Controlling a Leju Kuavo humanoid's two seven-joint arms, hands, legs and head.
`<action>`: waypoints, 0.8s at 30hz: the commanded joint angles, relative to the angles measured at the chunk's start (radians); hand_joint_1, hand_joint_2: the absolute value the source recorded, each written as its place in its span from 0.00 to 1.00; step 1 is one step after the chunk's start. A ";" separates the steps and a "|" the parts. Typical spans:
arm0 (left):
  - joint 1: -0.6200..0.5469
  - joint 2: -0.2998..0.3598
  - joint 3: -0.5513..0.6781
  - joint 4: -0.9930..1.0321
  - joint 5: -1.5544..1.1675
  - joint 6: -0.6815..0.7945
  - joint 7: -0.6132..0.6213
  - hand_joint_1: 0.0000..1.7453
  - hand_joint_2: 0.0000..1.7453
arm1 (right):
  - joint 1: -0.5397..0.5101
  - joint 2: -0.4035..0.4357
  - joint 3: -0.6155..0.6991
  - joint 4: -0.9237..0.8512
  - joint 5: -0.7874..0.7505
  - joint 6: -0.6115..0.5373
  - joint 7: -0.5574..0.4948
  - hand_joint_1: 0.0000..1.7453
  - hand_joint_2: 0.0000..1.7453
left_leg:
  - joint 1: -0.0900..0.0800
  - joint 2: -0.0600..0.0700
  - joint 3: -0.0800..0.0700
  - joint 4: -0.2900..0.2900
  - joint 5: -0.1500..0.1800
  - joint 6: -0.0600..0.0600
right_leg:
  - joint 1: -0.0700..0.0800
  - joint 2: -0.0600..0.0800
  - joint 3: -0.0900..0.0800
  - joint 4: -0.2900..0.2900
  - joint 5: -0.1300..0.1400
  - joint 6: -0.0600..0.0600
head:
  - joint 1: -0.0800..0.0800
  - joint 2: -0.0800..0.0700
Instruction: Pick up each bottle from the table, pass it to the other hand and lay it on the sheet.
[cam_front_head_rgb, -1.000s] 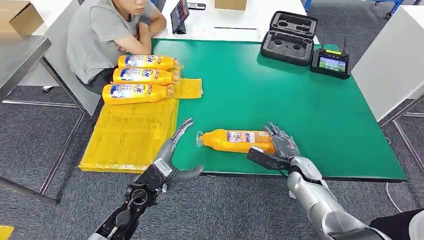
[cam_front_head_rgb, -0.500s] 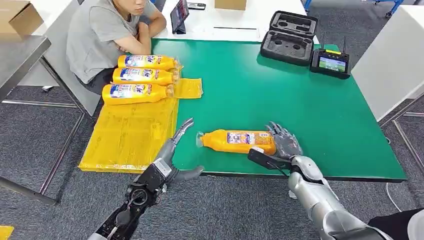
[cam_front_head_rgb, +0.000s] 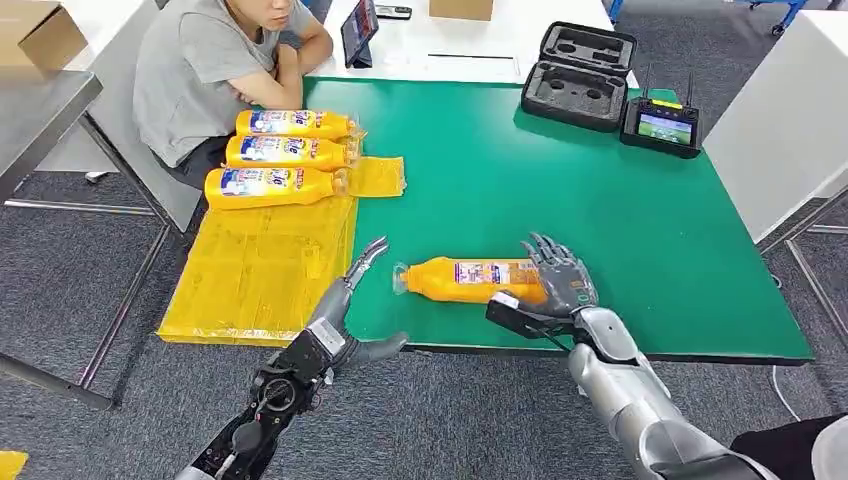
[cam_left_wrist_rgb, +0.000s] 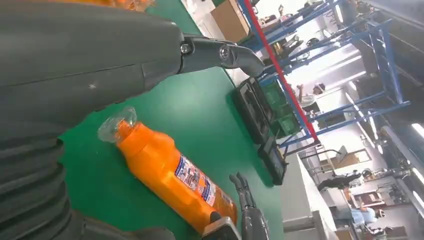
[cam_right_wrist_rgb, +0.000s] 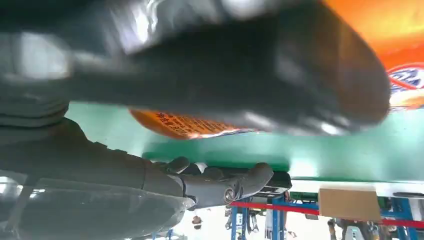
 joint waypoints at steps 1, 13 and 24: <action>-0.021 0.022 -0.013 0.042 0.000 -0.001 0.000 0.00 1.00 | -0.031 0.018 0.024 -0.010 0.017 -0.009 -0.015 0.00 0.00 | 0.000 0.003 0.002 0.001 -0.002 -0.002 | 0.001 0.003 0.001 0.001 -0.001 -0.002 | 0.000 0.000; -0.026 0.011 -0.010 0.032 0.003 -0.007 0.000 0.00 1.00 | -0.102 0.028 -0.003 0.006 0.020 0.095 -0.060 0.00 0.00 | 0.000 0.004 0.001 0.002 -0.002 -0.002 | 0.000 0.003 0.000 0.002 -0.001 -0.002 | 0.000 0.000; -0.029 0.009 -0.008 0.034 0.006 -0.009 0.000 0.00 1.00 | -0.111 0.039 -0.001 0.020 0.020 0.114 -0.078 0.00 0.00 | 0.000 0.003 0.001 0.001 -0.001 -0.002 | 0.000 0.003 0.000 0.001 -0.001 -0.002 | 0.000 0.000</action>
